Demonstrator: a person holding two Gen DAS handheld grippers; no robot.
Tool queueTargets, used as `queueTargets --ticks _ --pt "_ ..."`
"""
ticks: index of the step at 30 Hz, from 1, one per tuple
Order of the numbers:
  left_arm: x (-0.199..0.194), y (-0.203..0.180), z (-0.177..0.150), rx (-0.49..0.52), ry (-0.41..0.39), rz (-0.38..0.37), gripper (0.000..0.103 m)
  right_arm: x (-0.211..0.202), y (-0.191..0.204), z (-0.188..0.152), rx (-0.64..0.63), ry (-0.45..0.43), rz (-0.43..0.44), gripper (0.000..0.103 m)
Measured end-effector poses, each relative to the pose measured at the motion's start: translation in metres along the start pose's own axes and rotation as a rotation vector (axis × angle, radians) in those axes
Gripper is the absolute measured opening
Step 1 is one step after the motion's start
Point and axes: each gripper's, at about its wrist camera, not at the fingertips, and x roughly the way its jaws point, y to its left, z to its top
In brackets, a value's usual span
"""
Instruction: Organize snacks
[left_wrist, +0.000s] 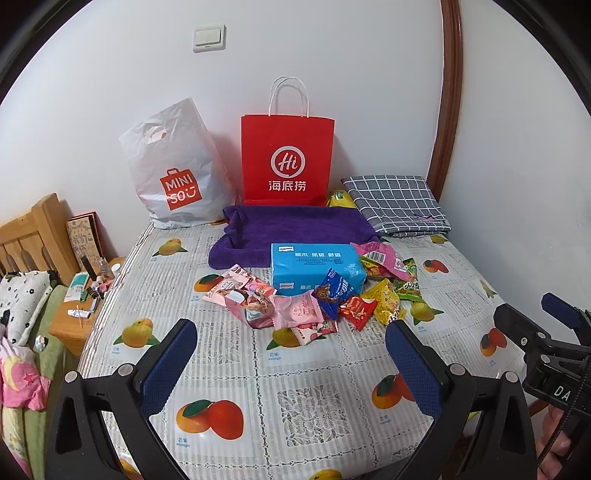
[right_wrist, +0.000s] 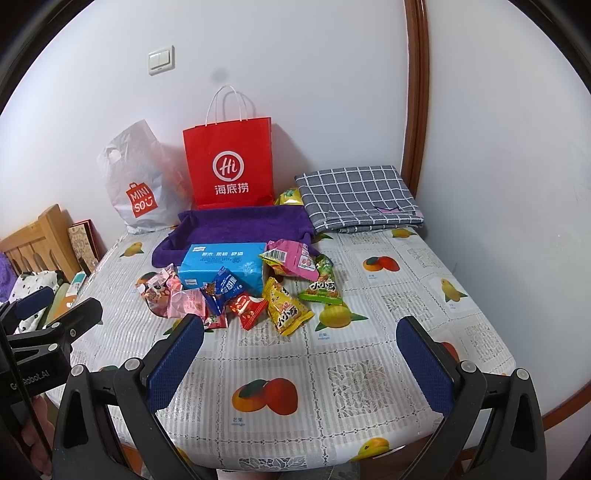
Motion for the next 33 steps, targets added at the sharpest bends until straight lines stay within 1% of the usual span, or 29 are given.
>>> queueTargets --ticks 33 --pt "0.0 -0.0031 -0.0004 0.001 -0.002 0.001 0.103 -0.0034 0.0007 0.0001 -0.001 -0.002 -0.004 0.103"
